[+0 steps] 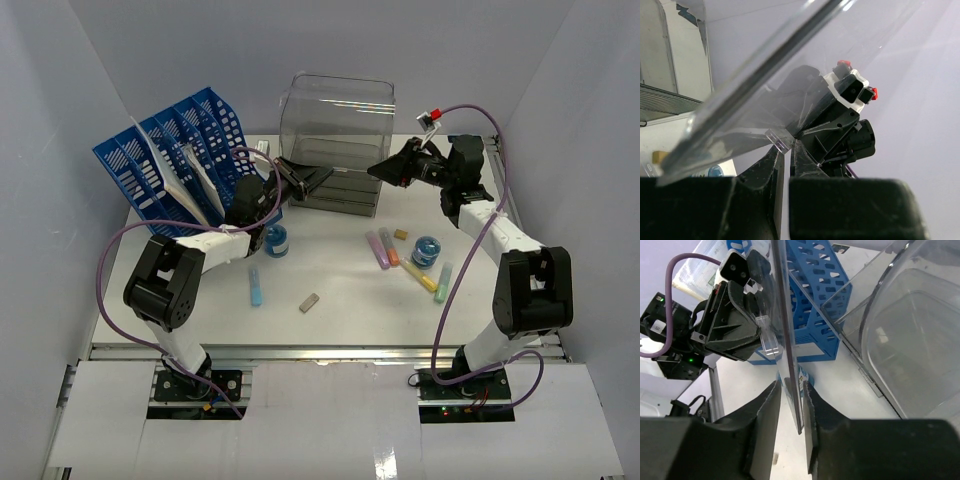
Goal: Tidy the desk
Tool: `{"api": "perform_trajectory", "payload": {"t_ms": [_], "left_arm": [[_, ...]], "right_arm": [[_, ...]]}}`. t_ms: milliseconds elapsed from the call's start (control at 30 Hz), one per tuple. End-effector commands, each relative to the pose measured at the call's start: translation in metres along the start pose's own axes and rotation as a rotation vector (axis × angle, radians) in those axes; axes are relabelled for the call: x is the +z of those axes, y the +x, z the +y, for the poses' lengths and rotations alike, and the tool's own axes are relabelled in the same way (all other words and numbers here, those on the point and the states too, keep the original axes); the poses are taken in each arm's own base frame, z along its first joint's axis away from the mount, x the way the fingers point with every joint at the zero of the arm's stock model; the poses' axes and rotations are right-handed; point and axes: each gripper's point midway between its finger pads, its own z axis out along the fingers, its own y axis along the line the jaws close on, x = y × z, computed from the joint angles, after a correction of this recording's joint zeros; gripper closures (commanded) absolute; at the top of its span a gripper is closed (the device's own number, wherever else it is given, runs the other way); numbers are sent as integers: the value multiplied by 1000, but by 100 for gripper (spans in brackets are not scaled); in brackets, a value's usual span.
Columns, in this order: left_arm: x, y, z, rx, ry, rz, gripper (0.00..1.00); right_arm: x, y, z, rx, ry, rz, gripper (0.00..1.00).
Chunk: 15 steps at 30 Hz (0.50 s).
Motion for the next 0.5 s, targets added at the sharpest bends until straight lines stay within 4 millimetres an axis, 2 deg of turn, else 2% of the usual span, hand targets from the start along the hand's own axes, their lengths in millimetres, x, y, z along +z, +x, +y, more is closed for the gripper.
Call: {"api": "perform_trajectory", "payload": {"t_ms": [0, 167, 300, 467], "left_arm": [[1, -4, -63, 77, 171, 3, 88], [-3, -1, -55, 106, 128, 8, 62], [-9, 2, -49, 127, 103, 19, 42], [-20, 9, -43, 183, 77, 43, 29]], "right_arm": [[2, -18, 19, -37, -91, -30, 76], [-5, -24, 27, -66, -104, -45, 83], [-10, -31, 32, -84, -104, -59, 85], [-17, -40, 36, -100, -100, -75, 86]]}}
